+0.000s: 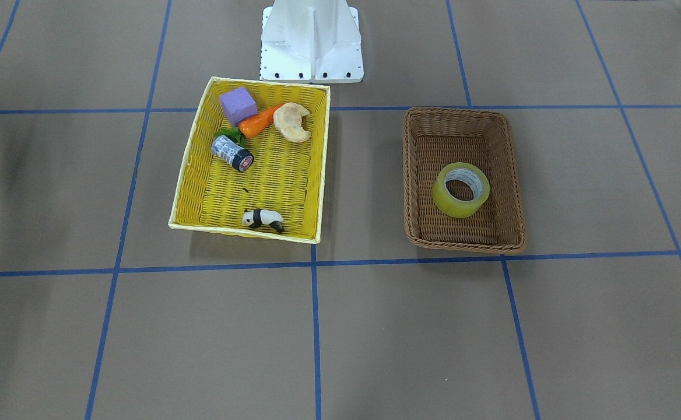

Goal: Move tape to another basket

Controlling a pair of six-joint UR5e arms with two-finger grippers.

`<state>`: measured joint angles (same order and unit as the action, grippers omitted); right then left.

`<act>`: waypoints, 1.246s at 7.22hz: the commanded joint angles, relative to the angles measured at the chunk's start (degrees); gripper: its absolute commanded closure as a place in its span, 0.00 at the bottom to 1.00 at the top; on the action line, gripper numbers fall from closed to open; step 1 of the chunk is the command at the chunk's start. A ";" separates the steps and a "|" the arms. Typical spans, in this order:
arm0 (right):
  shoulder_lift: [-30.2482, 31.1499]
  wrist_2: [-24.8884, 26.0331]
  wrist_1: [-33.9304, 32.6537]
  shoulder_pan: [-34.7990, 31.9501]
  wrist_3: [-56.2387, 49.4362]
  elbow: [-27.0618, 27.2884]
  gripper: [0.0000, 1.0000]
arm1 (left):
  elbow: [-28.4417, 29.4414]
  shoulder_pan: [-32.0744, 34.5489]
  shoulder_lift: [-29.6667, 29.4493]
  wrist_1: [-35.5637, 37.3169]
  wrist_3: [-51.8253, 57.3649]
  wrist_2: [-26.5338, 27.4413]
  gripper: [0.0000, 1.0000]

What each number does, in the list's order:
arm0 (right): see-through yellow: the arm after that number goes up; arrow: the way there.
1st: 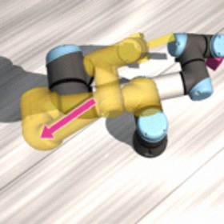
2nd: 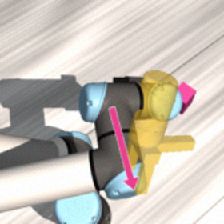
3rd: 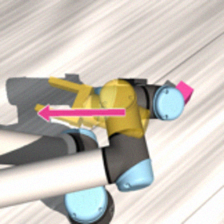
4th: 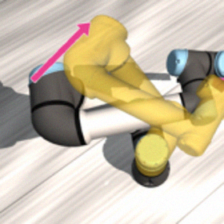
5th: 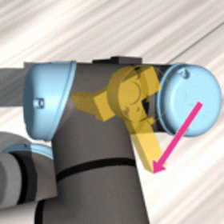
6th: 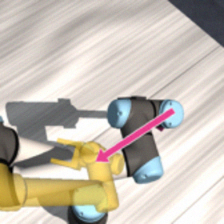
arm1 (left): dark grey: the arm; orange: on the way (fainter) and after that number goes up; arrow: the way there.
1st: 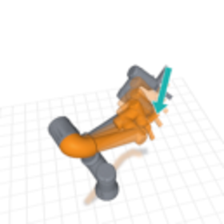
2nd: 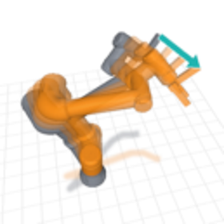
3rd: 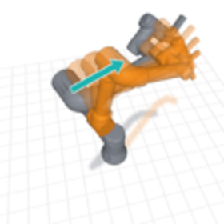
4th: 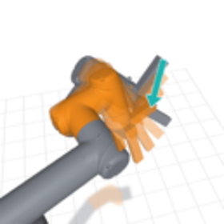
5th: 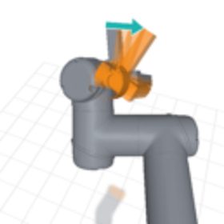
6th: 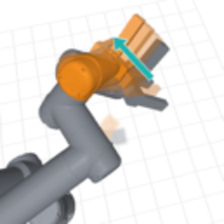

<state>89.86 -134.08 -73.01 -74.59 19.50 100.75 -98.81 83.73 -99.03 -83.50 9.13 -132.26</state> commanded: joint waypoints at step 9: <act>-3.36 -1.89 -8.55 -4.60 -12.20 -2.91 0.00 | 1.54 -0.76 -0.02 -4.65 -3.33 -6.07 0.02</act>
<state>87.71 -136.19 -81.61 -79.51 7.81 99.69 -95.52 83.02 -99.26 -87.72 6.37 -138.00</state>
